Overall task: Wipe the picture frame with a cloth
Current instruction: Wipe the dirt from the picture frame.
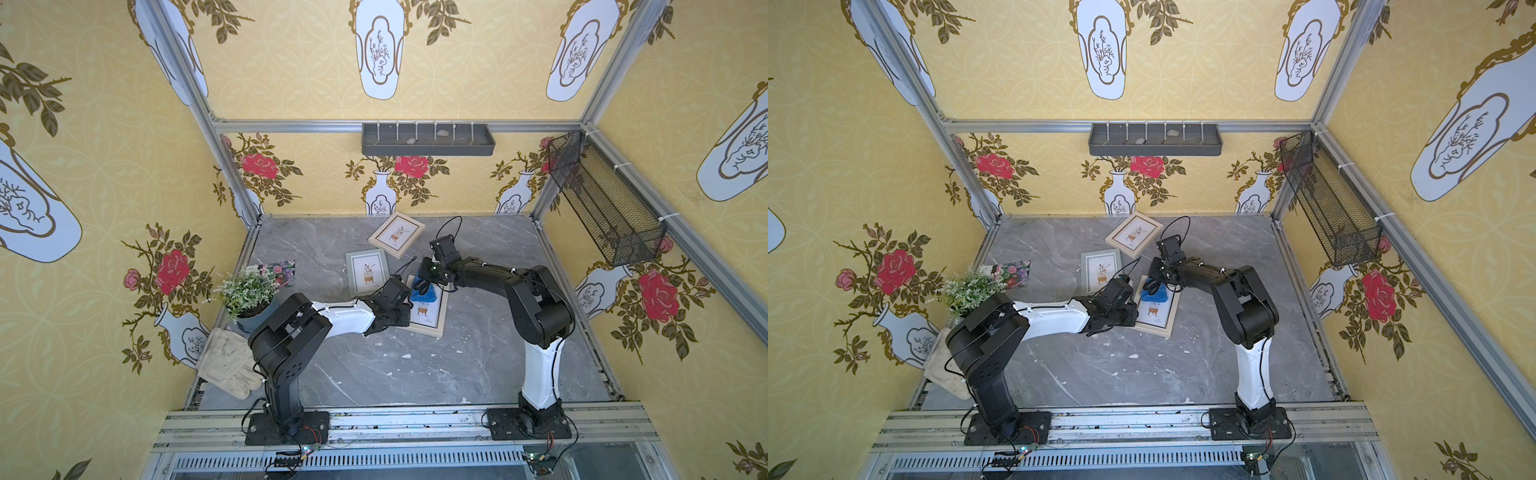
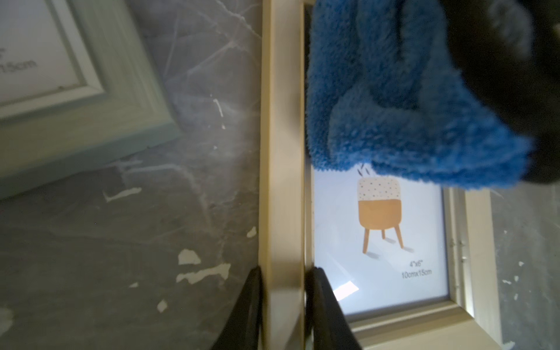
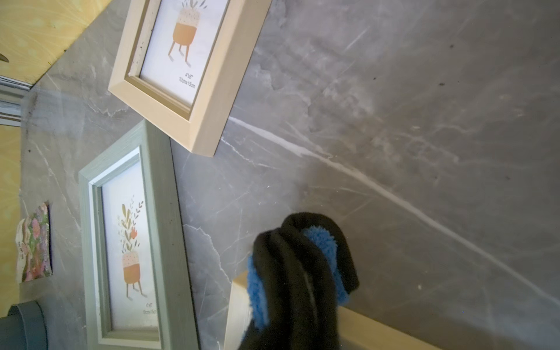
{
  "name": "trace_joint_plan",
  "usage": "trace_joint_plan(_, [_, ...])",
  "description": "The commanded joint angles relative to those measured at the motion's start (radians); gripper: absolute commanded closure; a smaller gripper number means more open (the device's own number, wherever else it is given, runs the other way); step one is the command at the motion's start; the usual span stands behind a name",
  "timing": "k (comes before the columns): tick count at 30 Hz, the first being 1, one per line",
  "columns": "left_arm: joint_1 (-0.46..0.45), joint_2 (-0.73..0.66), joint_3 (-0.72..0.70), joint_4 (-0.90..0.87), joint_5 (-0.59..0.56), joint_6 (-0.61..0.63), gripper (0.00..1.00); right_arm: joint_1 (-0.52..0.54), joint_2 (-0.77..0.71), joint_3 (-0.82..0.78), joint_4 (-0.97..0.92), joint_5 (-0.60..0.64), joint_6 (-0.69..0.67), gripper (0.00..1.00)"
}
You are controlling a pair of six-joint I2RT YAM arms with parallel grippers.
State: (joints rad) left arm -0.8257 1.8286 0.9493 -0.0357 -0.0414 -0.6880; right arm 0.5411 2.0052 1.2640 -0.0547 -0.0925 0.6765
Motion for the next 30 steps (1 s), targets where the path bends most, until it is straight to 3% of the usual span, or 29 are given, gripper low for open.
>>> trace_joint_plan(1, [0.003,0.026,-0.020,-0.276,-0.040,-0.043,0.86,-0.027,-0.035,-0.045,-0.031,0.060,-0.008,1.00])
trace_joint_plan(4, [0.003,0.032,-0.020,-0.276,-0.040,-0.055,0.87,-0.035,-0.081,-0.089,-0.069,0.118,-0.031,1.00])
trace_joint_plan(7, [0.003,0.043,-0.005,-0.282,-0.039,-0.058,0.87,-0.018,-0.089,-0.119,-0.045,0.088,-0.018,1.00])
trace_joint_plan(13, [0.003,0.048,0.013,-0.287,-0.030,-0.058,0.88,0.072,0.033,0.007,-0.010,0.013,0.014,1.00])
trace_joint_plan(17, [0.003,0.040,0.011,-0.298,-0.035,-0.060,0.88,0.024,0.041,-0.008,0.018,-0.018,0.046,1.00])
trace_joint_plan(23, [0.003,0.052,0.021,-0.303,-0.034,-0.072,0.89,-0.043,-0.087,-0.137,-0.030,0.074,-0.007,1.00])
trace_joint_plan(30, [0.003,0.071,0.055,-0.330,-0.042,-0.072,0.89,0.050,-0.045,-0.072,-0.077,0.060,0.021,1.00])
